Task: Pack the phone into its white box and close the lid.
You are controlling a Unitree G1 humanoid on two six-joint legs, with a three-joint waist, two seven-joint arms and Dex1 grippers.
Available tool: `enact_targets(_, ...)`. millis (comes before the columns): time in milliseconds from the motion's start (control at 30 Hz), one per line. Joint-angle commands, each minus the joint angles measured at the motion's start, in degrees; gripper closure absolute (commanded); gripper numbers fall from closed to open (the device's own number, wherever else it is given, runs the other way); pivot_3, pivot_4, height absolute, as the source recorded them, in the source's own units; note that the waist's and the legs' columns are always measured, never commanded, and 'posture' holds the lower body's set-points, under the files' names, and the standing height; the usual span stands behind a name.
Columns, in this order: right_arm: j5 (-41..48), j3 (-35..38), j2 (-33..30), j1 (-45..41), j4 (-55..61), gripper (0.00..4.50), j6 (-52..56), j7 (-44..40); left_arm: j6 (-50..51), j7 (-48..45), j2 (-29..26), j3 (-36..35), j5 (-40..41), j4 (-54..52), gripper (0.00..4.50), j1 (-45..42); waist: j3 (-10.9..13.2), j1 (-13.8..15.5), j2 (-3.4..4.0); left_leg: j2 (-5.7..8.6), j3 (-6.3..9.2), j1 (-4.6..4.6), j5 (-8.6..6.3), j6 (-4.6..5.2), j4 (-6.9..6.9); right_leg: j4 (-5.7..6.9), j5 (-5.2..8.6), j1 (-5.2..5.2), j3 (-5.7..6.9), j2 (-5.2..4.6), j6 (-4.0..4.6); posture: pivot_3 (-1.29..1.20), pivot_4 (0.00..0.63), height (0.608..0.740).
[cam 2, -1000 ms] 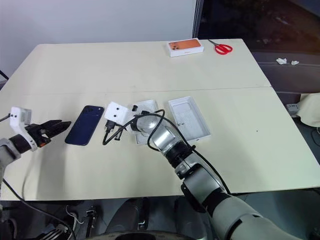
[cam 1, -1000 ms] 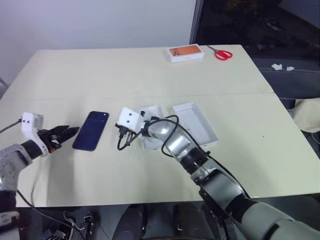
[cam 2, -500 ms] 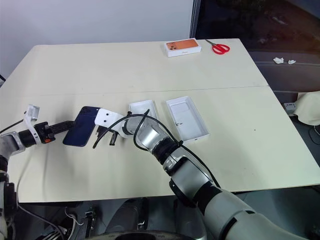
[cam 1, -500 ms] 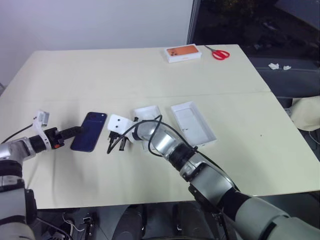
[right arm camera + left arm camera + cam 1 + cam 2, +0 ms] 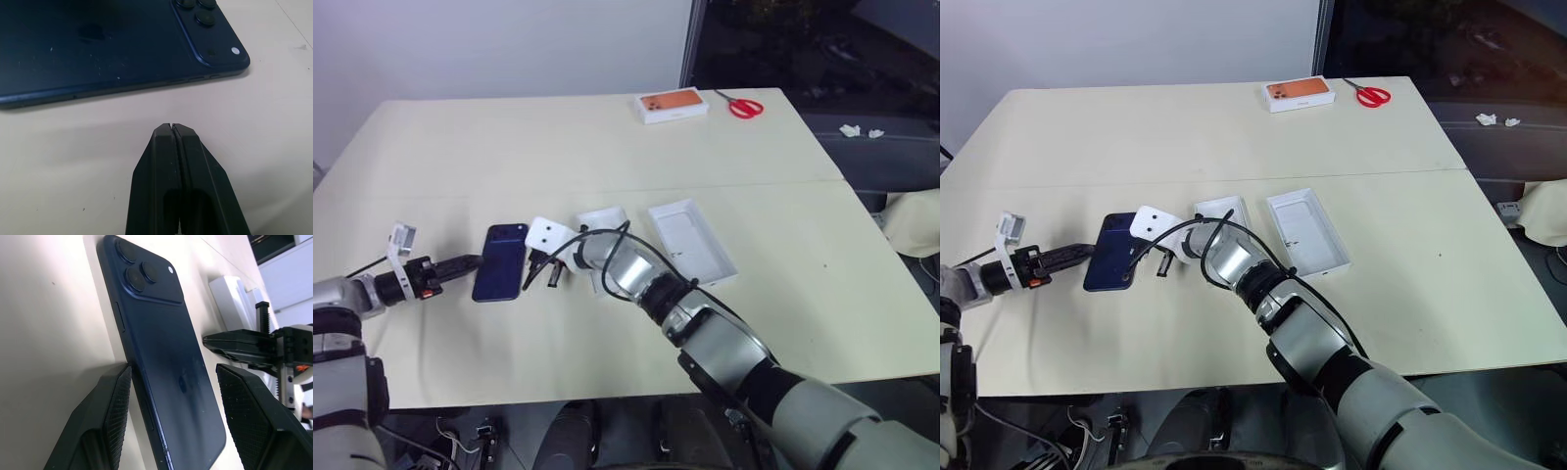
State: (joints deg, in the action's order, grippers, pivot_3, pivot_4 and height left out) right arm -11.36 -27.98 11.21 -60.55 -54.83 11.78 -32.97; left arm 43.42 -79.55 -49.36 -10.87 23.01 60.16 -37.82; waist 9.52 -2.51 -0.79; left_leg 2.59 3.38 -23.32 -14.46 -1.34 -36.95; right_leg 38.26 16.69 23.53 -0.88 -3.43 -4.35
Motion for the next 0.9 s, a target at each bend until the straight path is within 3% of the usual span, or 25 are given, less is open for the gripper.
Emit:
enact_targets(33, -1.8, -2.8, 9.3, -1.6, -1.3, 4.45, 1.2, -1.7, 1.5, 0.2, 1.9, 1.4, -1.6, 0.0, 1.60, 2.0, -0.2, 0.0, 0.13, 0.00, 0.00, 0.02, 0.00, 0.00, 0.01, 0.00, 0.00, -0.01, 0.00, 0.00, 0.00, 0.00, 0.150, 0.740)
enact_targets(467, 2.5, -0.8, 12.5, -0.2, -0.1, 4.45, 5.7, -3.9, 3.6, 2.3, 5.2, -1.3, 0.6, -5.9, 1.60, 3.9, -0.5, 0.0, 0.40, 0.05, 0.00, 0.14, -0.05, 0.08, 0.02, -0.01, 0.00, -0.14, -0.02, -0.07, 0.00, 0.00, 0.150, 0.740)
enact_targets(900, 2.4, -1.0, 11.3, -0.9, 0.0, 4.45, 5.1, -2.4, 14.9, 7.8, 10.0, -7.7, 7.5, -16.1, 1.60, 6.6, -0.6, 0.0, 0.37, 0.05, 0.01, 0.16, -0.05, 0.08, 0.02, -0.01, 0.00, -0.15, -0.03, -0.08, 0.00, 0.00, 0.150, 0.740)
